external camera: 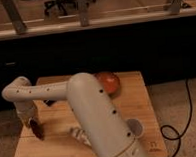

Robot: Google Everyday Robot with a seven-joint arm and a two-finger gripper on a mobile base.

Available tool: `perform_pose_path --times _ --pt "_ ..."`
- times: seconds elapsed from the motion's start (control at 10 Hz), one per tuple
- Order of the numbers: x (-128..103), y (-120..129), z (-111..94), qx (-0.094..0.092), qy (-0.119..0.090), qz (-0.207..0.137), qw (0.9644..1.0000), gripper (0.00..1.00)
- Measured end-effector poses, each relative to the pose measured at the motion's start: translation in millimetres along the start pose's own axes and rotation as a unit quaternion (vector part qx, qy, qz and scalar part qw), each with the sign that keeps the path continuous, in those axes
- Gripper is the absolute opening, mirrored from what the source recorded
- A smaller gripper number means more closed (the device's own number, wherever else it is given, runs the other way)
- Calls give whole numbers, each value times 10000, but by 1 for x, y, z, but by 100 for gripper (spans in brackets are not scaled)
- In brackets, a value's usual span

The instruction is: Place the pepper on the white sponge

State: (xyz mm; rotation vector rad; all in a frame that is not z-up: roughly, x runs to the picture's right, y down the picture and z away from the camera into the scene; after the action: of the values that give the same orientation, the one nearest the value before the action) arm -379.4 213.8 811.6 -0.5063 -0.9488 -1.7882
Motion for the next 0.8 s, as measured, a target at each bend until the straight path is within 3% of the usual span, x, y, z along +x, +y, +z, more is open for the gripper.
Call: perform_pose_path --times 0.4,0.8 --pt "0 -17 -25 201 186 -127 9995 0" --pt "-3 -31 -62 214 409 -234 9987 0"
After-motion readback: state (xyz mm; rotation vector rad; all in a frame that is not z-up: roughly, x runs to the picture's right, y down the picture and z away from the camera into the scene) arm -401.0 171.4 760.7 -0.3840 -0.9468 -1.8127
